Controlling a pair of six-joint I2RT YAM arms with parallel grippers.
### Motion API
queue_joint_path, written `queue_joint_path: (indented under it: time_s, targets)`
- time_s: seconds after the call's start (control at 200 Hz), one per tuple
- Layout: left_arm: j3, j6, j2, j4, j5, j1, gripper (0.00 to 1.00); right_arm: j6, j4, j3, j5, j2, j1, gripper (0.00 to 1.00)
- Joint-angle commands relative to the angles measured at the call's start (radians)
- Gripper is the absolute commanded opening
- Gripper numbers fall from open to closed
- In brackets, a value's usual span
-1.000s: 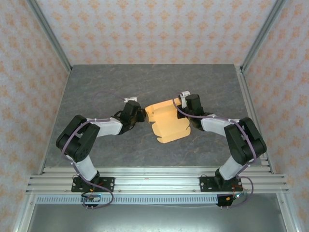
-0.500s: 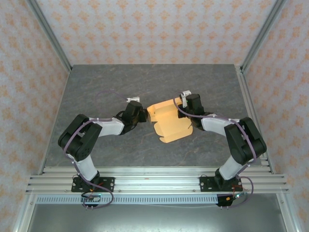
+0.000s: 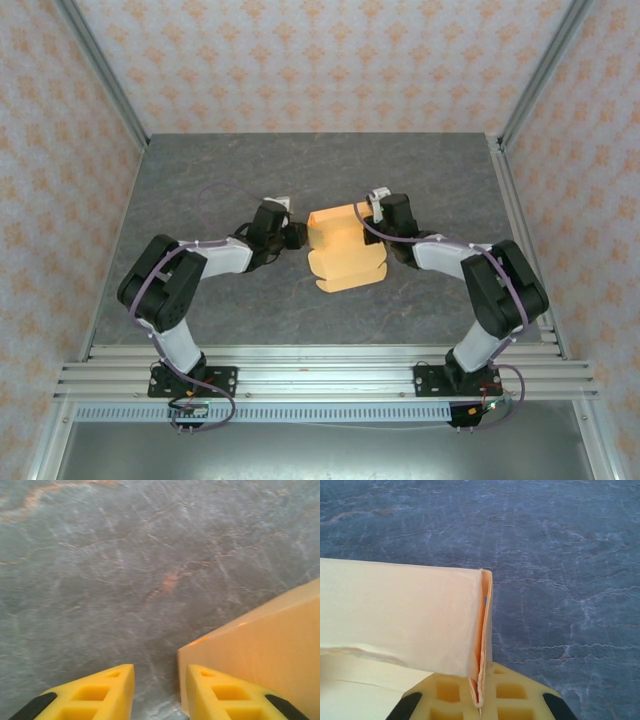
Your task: Fold the paper box
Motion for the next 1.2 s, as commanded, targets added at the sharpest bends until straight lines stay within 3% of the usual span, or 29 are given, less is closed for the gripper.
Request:
queue_joint_path:
  time_s: [0.0, 0.18, 0.5, 0.696, 1.196]
  targets:
    - [0.008, -0.075, 0.035, 0.097, 0.072, -0.01, 0.33, -0.013, -0.015, 0.017, -0.021, 0.009, 0.019, 0.0]
    - [0.001, -0.118, 0.067, 0.126, 0.051, -0.019, 0.33, -0.022, -0.022, 0.02, -0.01, 0.012, 0.029, 0.0]
    - [-0.015, 0.054, 0.015, 0.113, 0.022, -0.035, 0.58, -0.022, -0.021, 0.021, -0.006, 0.011, 0.03, 0.0]
    - [0.021, 0.179, -0.005, 0.026, -0.004, -0.065, 0.61, -0.022, -0.024, 0.021, -0.006, 0.01, 0.029, 0.0]
    - [0.009, 0.32, -0.062, -0.125, 0.017, -0.066, 0.64, -0.022, -0.031, 0.029, 0.009, 0.015, 0.029, 0.0]
